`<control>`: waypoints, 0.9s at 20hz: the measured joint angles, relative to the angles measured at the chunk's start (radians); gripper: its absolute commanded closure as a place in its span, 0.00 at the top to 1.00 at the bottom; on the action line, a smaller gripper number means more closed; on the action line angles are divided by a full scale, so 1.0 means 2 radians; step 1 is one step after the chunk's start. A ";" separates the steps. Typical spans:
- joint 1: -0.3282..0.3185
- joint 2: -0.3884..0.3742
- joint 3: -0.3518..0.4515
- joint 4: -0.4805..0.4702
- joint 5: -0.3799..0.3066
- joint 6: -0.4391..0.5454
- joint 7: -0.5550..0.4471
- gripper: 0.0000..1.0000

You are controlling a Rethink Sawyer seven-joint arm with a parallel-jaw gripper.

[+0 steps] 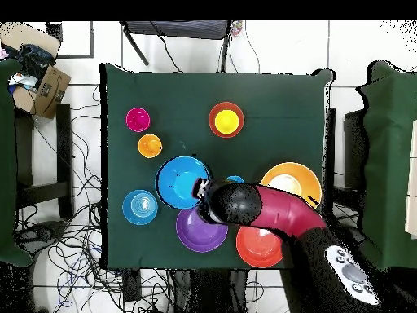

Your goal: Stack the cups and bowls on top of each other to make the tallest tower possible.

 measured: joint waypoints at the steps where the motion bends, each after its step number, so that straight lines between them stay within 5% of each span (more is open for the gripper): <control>1: 0.010 -0.005 0.000 -0.005 0.006 0.011 0.000 0.00; 7: 0.054 -0.014 -0.006 -0.049 0.012 0.037 0.000 0.00; 18: 0.065 0.014 -0.027 -0.136 0.012 0.037 0.000 0.00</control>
